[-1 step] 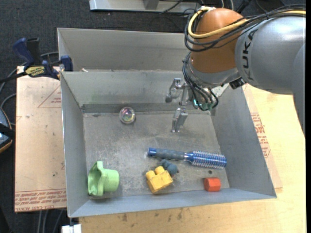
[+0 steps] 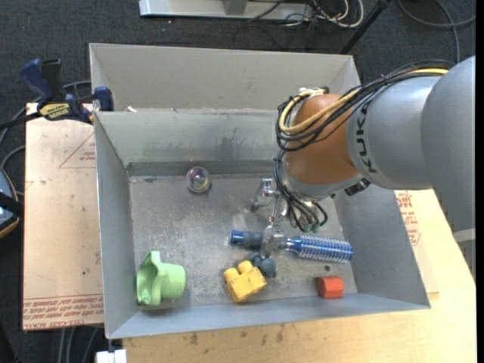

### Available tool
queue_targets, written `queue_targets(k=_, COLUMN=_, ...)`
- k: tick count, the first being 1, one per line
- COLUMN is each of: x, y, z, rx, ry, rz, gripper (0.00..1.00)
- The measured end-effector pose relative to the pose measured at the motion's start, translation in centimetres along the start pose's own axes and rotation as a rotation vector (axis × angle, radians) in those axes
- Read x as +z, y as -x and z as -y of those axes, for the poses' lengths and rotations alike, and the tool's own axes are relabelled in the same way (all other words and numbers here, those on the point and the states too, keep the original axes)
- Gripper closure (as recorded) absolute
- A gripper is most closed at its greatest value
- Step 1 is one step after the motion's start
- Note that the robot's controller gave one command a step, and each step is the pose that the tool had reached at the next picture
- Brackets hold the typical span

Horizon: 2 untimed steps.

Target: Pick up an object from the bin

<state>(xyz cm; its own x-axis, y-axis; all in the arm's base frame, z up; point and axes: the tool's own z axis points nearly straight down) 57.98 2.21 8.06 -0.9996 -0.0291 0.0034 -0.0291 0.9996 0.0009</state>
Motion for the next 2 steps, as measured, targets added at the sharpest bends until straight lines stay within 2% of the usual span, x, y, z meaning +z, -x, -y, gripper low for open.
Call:
queue_targets(k=1, x=-0.3, y=0.2, z=0.0, rx=0.000, ry=0.000, rz=0.004, gripper=1.00)
queue_targets(k=2, x=-12.6, y=-0.2, z=-0.4, rx=-0.065, ry=0.000, rz=0.013, gripper=1.00)
